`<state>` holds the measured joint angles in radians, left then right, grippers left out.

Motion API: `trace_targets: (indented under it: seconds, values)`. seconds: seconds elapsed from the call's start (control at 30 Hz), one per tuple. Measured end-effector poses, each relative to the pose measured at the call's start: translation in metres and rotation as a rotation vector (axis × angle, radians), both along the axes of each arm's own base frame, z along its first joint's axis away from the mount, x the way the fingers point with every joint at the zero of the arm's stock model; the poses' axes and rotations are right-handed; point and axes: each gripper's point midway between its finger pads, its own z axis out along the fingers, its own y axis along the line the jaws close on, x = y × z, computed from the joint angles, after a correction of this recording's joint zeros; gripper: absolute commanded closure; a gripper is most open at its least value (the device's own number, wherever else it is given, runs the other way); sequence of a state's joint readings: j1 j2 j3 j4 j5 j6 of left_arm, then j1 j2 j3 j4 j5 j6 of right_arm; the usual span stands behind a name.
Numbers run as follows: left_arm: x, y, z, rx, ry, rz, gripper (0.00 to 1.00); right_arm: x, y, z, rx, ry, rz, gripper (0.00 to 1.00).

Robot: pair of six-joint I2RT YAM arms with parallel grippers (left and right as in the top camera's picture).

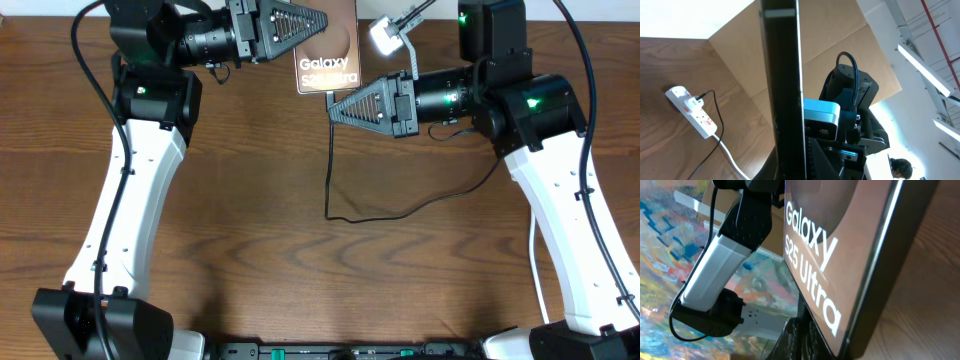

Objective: Plug charger to phone and switch on socket

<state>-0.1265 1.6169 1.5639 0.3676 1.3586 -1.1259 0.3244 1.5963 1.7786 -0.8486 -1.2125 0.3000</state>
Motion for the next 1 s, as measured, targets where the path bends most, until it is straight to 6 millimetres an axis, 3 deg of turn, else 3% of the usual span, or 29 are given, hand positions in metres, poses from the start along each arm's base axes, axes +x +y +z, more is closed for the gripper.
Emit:
trace_targets:
  seconds: [1.0]
  values:
    - [0.0012,0.0014,0.0005,-0.001,-0.003,0.007,0.93,0.0046,0.0011,0.0035,0.013,0.003,-0.012,0.99]
